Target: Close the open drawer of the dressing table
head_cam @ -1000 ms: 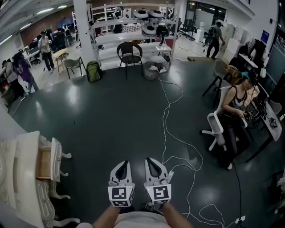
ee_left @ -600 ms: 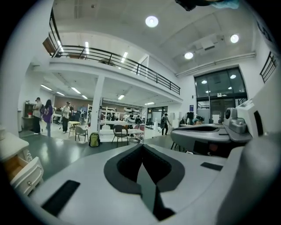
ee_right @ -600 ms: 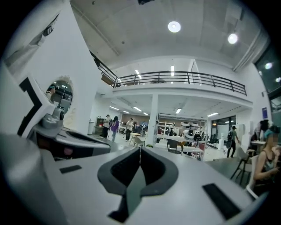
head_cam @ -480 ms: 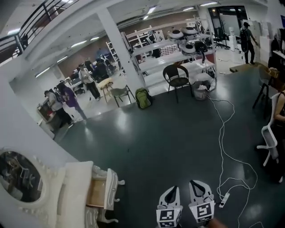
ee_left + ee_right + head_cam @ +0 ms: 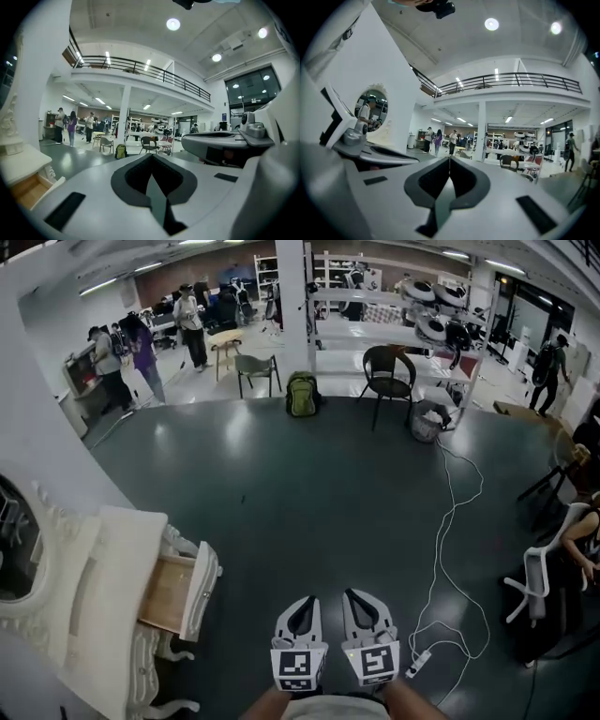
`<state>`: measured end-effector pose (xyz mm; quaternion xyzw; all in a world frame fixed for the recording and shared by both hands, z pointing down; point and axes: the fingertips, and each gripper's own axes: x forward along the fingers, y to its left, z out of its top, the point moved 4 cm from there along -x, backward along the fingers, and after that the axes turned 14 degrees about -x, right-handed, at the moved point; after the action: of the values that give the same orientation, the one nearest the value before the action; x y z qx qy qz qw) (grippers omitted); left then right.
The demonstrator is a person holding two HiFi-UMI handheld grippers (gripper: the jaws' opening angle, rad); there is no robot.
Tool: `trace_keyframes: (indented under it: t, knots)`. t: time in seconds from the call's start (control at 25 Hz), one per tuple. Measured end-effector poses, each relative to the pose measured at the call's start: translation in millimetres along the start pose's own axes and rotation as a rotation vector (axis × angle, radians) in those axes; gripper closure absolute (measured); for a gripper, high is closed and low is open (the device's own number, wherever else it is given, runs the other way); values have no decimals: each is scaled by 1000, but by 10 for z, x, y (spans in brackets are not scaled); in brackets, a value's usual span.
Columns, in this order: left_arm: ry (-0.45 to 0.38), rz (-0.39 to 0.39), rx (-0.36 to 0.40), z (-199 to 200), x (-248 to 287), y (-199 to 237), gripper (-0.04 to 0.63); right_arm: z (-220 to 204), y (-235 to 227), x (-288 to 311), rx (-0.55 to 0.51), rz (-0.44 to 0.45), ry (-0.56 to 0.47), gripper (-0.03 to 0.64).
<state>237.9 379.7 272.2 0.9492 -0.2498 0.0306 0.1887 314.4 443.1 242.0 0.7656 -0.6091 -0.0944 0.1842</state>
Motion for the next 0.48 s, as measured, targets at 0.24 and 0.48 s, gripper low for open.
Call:
trace_keyframes:
  t: [0.24, 0.48]
  knots:
    - [-28, 63, 2, 301, 111, 623, 588, 190, 307, 572, -9, 55, -27, 603]
    - [-53, 127, -22, 506, 299, 1025, 588, 234, 470, 1096, -30, 144, -39, 603]
